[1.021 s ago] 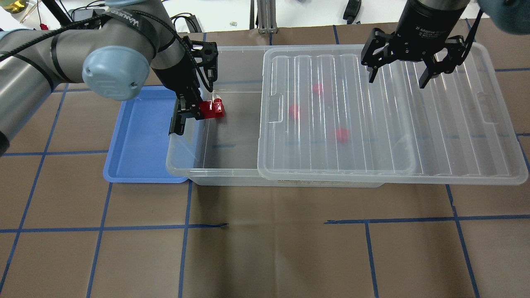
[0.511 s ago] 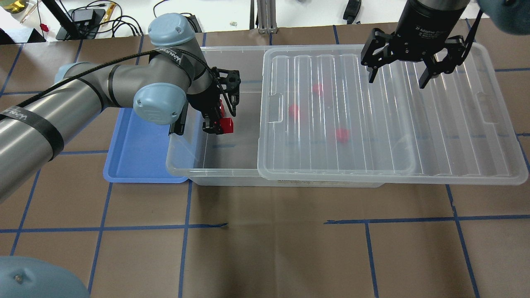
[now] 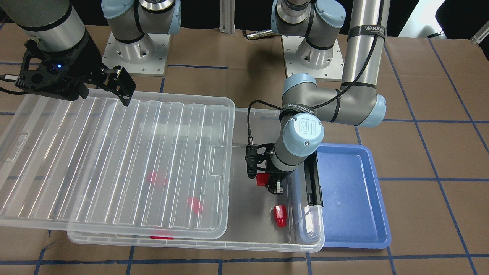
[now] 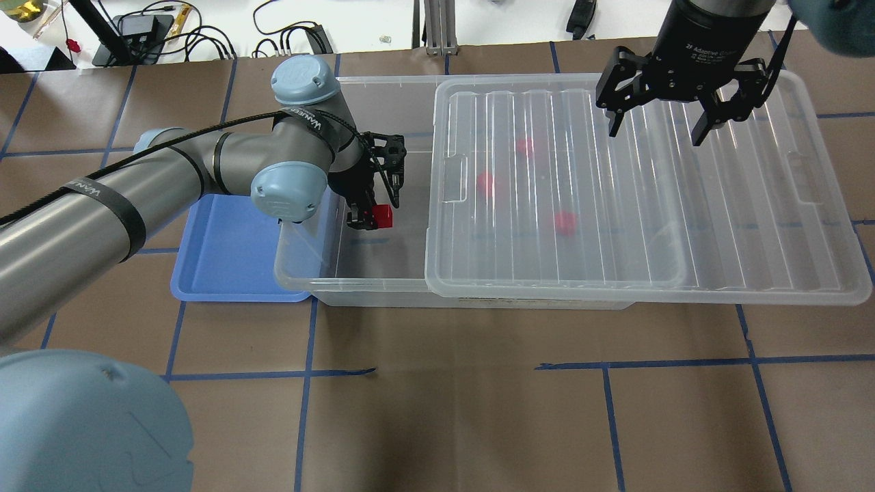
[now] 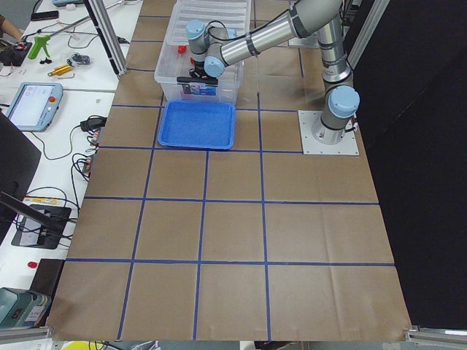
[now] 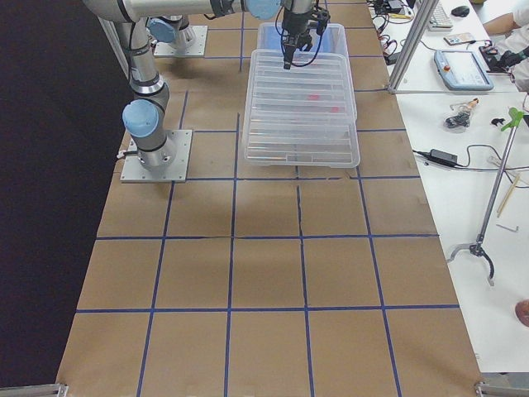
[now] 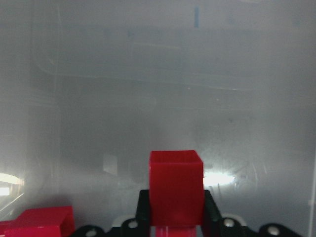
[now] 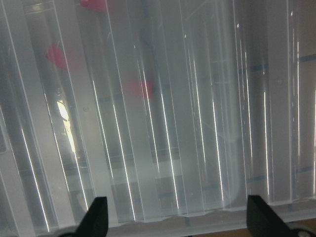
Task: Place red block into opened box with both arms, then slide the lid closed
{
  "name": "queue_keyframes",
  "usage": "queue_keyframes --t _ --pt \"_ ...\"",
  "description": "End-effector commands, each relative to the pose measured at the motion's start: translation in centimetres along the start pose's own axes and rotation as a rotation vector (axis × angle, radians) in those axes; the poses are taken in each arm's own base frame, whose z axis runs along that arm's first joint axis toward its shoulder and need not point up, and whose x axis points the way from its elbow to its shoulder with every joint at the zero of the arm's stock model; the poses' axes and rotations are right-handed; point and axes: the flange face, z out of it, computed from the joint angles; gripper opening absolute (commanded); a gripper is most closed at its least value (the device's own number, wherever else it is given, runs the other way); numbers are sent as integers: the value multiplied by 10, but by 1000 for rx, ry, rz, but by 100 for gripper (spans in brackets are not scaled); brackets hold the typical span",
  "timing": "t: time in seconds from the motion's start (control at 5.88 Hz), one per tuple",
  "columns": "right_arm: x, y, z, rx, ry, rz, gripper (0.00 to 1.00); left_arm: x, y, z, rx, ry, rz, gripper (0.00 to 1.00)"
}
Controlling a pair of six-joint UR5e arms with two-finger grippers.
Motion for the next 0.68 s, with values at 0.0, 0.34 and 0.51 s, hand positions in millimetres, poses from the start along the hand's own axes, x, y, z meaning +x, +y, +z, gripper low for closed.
queue_keyframes --t 0.0,0.34,0.51 --pt "0 0 0 0 0 0 100 -2 2 7 -6 9 3 79" --pt "1 0 0 0 0 0 100 -1 1 -30 -9 11 -4 90" --pt "1 0 0 0 0 0 100 13 -2 -83 -7 9 -13 90"
